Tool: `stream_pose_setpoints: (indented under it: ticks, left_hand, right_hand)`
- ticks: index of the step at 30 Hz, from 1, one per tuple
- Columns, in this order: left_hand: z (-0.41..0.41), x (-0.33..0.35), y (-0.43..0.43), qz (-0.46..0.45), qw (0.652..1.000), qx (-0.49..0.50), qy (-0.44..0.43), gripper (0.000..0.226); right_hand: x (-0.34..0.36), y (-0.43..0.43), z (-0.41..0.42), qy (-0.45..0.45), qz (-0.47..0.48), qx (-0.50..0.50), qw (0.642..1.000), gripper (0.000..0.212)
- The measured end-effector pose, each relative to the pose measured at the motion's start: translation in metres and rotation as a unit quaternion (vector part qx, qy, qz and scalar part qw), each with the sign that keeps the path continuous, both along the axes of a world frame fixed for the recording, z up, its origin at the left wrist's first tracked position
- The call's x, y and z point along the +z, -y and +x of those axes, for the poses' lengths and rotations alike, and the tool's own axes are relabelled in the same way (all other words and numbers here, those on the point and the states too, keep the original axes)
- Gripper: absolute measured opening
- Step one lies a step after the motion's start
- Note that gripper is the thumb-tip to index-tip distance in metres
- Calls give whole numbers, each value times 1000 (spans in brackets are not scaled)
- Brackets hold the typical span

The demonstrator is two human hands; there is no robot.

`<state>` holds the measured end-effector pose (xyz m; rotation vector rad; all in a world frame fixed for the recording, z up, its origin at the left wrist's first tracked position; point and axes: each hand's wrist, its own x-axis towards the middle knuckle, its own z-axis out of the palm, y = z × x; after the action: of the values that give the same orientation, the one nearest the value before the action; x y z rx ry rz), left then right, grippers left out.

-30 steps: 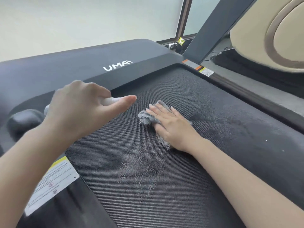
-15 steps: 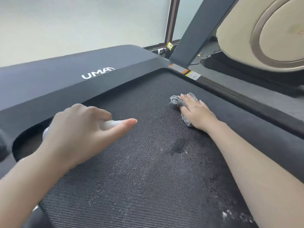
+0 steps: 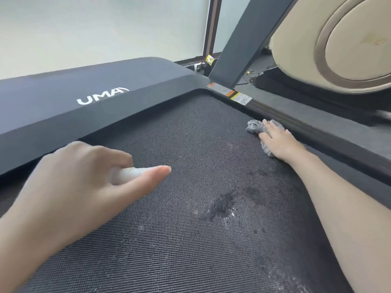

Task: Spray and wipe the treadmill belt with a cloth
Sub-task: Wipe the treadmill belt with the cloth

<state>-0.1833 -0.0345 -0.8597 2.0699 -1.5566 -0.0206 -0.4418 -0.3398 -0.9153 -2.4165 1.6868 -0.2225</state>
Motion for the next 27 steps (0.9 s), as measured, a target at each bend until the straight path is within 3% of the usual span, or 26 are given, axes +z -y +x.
stream_pose_setpoints:
  ticks: [2, 8, 20, 27]
  left_hand:
    - [4, -2, -1, -23, 1000, -5, 15, 68]
    - [-14, 10, -8, -10, 999, 2, 40, 88]
    - [-17, 12, -44, 46, 997, -6, 61, 81]
    - [-15, 22, -63, 25, 997, -3, 73, 78]
  right_hand:
    - [1, -7, 5, 16, 11, -15, 1000, 53]
    - [13, -59, 18, 11, 29, 9, 999, 51]
    - [9, -169, 24, 18, 5, 157, 987, 49]
    - [6, -245, 42, 34, 14, 247, 968, 52]
